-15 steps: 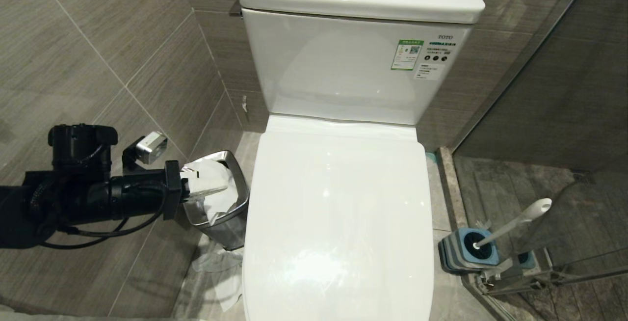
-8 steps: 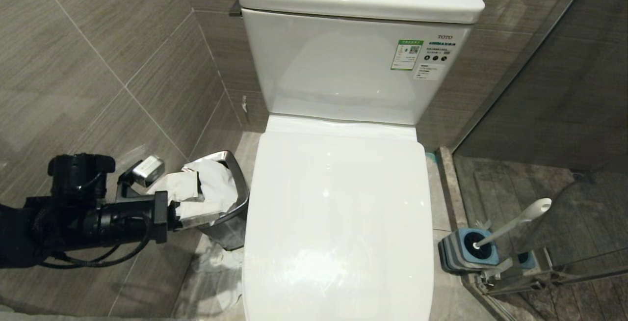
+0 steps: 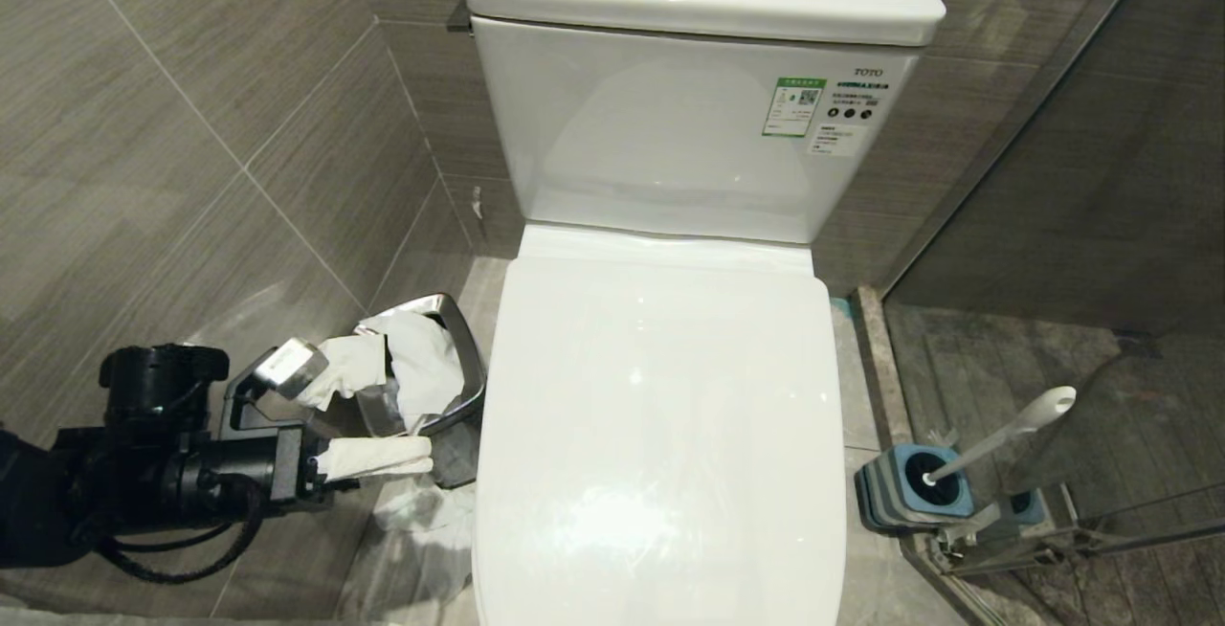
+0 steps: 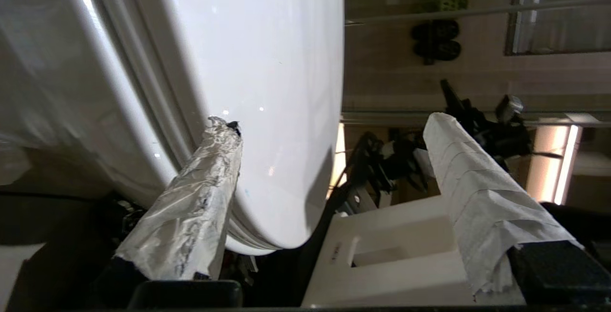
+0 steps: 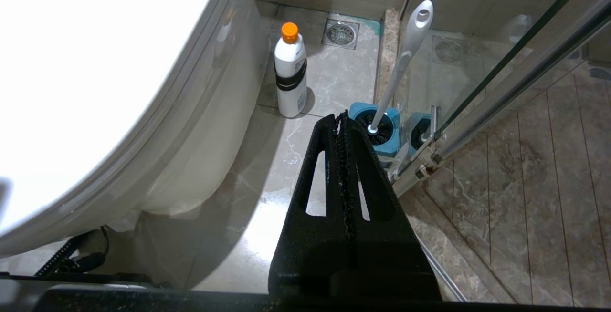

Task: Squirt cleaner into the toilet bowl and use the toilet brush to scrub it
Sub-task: Use the left hand to lift the toilet lid slightly

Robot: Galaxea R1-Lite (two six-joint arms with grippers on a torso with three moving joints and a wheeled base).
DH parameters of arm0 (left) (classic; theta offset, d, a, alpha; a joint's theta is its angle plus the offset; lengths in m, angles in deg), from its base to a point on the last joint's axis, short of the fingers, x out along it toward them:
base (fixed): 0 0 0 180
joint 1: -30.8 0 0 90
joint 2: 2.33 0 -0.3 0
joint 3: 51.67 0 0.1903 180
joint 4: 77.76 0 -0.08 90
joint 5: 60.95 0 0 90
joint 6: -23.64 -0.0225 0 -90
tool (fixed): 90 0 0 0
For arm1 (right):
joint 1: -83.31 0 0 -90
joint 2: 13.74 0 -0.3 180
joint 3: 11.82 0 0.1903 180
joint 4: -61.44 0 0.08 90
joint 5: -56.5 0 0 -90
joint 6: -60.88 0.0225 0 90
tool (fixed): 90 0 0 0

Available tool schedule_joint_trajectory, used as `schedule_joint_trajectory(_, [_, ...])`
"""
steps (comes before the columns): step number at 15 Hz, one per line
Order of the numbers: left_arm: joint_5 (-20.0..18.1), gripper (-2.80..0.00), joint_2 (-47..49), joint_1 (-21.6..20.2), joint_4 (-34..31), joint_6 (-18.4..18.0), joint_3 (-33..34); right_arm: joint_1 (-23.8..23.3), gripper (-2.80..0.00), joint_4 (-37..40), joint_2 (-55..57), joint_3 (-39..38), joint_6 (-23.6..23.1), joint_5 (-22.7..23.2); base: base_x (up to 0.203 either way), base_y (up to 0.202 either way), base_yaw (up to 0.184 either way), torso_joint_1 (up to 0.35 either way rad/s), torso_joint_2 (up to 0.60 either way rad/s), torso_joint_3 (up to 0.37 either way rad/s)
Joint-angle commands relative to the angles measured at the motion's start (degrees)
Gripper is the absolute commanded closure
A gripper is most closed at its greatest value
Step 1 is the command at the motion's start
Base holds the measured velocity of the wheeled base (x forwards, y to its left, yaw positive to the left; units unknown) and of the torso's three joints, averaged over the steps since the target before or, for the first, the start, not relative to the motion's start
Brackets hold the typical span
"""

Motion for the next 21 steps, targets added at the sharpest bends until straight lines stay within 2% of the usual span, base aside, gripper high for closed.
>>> schedule_joint_trajectory(1, [-1.36, -2.8, 0.91, -0.01, 0.15, -0.74, 0.31, 0.0, 0.0, 0.0, 0.07, -0.01, -0.02, 0.02, 0.0, 0.0, 0.0, 0.0, 0.0, 0.0])
schedule_joint_trajectory(3, [-1.92, -2.8, 2.57, -0.32, 0.1, -2.47, 0.34, 0.0, 0.0, 0.0, 0.07, -0.01, -0.02, 0.02, 0.0, 0.0, 0.0, 0.0, 0.0, 0.0])
schedule_joint_trajectory(5, [-5.68, -2.8, 3.66, -0.69, 0.06, -3.67, 0.34, 0.0, 0.0, 0.0, 0.07, -0.01, -0.02, 0.02, 0.0, 0.0, 0.0, 0.0, 0.0, 0.0])
schedule_joint_trajectory(6, [-6.35, -2.8, 4.63, -0.66, 0.05, -4.98, 0.34, 0.0, 0.0, 0.0, 0.07, -0.01, -0.02, 0.02, 0.0, 0.0, 0.0, 0.0, 0.0, 0.0])
schedule_joint_trajectory(9, [-6.28, -2.8, 6.43, -0.63, -0.12, -7.44, 0.49, 0.0, 0.0, 0.0, 0.07, -0.01, -0.02, 0.02, 0.0, 0.0, 0.0, 0.0, 0.0, 0.0])
schedule_joint_trajectory(14, [-1.57, -2.8, 6.5, 0.36, -0.29, -9.9, 1.48, 0.0, 0.0, 0.0, 0.07, -0.01, -0.02, 0.02, 0.0, 0.0, 0.0, 0.0, 0.0, 0.0])
schedule_joint_trajectory(19, [-0.25, -2.8, 5.18, 2.15, -0.21, -10.09, 3.86, 0.0, 0.0, 0.0, 0.07, -0.01, -0.02, 0.02, 0.0, 0.0, 0.0, 0.0, 0.0, 0.0])
schedule_joint_trajectory(21, [1.28, -2.8, 5.58, 2.59, -0.2, -12.92, 5.71, 0.0, 0.0, 0.0, 0.07, -0.01, -0.02, 0.02, 0.0, 0.0, 0.0, 0.0, 0.0, 0.0])
